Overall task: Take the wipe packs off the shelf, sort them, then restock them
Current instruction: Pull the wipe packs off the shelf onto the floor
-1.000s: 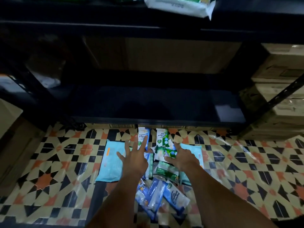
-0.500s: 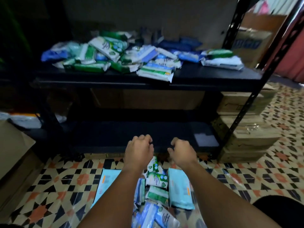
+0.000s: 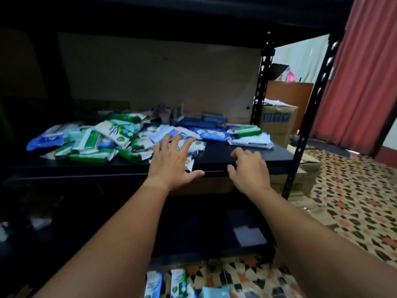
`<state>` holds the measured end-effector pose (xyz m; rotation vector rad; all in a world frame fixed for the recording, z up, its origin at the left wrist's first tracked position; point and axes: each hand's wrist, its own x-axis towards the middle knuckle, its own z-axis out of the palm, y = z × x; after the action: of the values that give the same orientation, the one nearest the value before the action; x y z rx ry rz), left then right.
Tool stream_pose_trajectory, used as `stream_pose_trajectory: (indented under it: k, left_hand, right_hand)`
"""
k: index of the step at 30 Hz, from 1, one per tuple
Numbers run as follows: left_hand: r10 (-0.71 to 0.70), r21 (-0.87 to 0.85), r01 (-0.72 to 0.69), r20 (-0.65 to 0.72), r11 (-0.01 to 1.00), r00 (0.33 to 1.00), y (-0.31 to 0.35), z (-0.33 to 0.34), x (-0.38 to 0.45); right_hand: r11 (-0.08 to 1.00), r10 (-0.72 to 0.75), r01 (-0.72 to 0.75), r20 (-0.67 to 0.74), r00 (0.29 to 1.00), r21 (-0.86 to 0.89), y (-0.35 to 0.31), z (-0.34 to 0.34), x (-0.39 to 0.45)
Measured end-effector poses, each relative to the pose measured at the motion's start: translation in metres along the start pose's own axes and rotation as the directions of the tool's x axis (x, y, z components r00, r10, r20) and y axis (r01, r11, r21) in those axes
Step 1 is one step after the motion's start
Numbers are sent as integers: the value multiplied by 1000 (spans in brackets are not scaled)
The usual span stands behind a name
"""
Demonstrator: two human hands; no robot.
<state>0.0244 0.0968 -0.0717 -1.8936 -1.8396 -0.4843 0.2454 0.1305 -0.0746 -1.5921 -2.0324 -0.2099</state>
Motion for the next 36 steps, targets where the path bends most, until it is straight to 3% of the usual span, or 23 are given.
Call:
stream_pose_trajectory:
  k: [7,11,15,21,31,36]
  left_hand:
    - [-10,-57,33,373,998,928,-2,23,59]
    - [-23,-113,87,476,990,879,1,42,83]
    - [-65,-109,156,577,982,814,7,47,111]
    - [-128,-33,177,566,984,815,15,59,137]
    - [-184,-106,276,517,955,836,12,77,155]
    - [-267,-103,328,383,939,884,20,73,143]
  right_hand:
    - [987,160,-153,157,975,-55,26,4,66]
    - [976,218,-214,247,944,-45,38,26,95]
    - [967,255,-245,239,937,-73,51,48,128]
    - [942,333,-319,165,929,-105,78,72,160]
    - [934,357,-350,209,910,-70,87,84,183]
    - [927,356,-332,137,924,-173,83,83,177]
